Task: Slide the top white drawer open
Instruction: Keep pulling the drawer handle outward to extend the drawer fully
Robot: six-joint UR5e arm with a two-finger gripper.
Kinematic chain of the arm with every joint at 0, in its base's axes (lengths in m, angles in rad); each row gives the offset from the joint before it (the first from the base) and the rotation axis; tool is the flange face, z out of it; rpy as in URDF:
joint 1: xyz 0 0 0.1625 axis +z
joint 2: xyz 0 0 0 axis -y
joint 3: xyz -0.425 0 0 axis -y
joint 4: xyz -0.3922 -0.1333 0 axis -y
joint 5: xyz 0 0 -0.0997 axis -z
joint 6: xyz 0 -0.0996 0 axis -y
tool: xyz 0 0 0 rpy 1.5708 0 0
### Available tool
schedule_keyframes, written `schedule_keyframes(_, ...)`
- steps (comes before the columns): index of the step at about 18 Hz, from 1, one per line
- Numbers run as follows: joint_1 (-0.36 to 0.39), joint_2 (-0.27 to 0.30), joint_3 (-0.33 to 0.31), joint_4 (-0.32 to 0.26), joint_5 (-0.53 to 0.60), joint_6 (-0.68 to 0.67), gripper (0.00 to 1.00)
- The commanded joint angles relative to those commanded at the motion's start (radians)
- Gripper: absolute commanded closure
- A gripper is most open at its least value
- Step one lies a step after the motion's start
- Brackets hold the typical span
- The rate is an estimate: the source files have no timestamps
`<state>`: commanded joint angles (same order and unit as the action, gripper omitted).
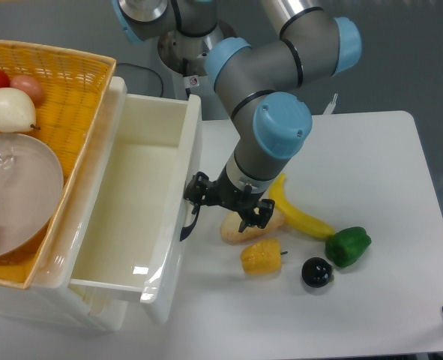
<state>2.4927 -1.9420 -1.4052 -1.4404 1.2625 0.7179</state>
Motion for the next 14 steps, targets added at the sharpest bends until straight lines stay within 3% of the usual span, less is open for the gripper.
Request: schedule_keyframes(14, 0.012, -0.006, 0.015, 0.008, 0.008, 0.035, 0.0)
